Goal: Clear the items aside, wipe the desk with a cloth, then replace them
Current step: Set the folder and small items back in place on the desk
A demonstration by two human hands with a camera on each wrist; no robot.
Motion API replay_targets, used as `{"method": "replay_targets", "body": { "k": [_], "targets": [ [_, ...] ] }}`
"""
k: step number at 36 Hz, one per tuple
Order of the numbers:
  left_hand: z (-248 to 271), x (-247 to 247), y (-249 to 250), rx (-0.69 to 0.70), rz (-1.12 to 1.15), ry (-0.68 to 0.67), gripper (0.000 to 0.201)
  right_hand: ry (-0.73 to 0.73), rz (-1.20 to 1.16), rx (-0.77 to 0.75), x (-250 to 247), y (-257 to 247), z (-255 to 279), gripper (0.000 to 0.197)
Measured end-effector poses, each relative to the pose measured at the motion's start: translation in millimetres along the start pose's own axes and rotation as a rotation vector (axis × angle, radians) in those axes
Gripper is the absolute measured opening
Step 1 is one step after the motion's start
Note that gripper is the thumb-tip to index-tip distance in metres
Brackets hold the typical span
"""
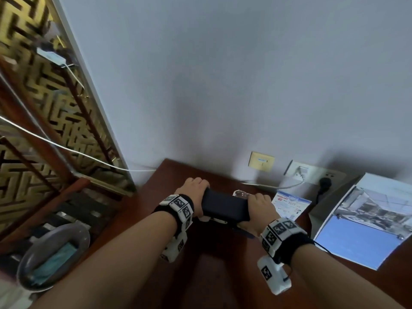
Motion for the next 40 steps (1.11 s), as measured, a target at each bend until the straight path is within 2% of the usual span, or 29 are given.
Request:
{"method": "replay_targets", "body": {
  "k": [9,14,17,24,29,35,37,40],
  "targets": [
    [-26,-15,-74,-0.003,0.023,0.008,0.081,-0.011,-0.052,0.068,-4,-47,-49,0.071],
    [-41,-22,-118,-0.047,0.029,-0.047,0.077,-0.032,-0.142,0.143,2,-79,-73,0.076],
    [-50,-23,-146,-0.071,0.112,-0.077,0.073,-0.041,-0.197,0.198,8,-97,-88,0.079],
    [-74,-16,-185,-0.049,0.213,-0.090,0.080,-0.071,-0.300,0.301,26,-118,-116,0.073],
    [-89,-10,-199,-0.024,0.303,-0.037,0.084,-0.052,-0.396,0.362,36,-116,-130,0.082],
    [-103,-9,-212,-0.041,0.435,0.084,0.096,0.084,-0.682,0.561,51,-97,-143,0.107],
    [-106,-7,-216,-0.093,0.492,0.141,0.103,0.086,-0.779,0.669,57,-88,-147,0.108],
    [-109,-1,-220,-0.186,0.597,0.190,0.110,0.069,-0.846,0.779,66,-81,-151,0.097]
  ]
}}
Point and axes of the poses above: each hand's wrist, its own z-axis away from the middle knuckle, its own x-axis out of the palm, y = z × x, the point moved 3 cm from there along -z, towards the middle knuckle, and after that the axes turned 7 degrees about x, right-handed, at the moved point
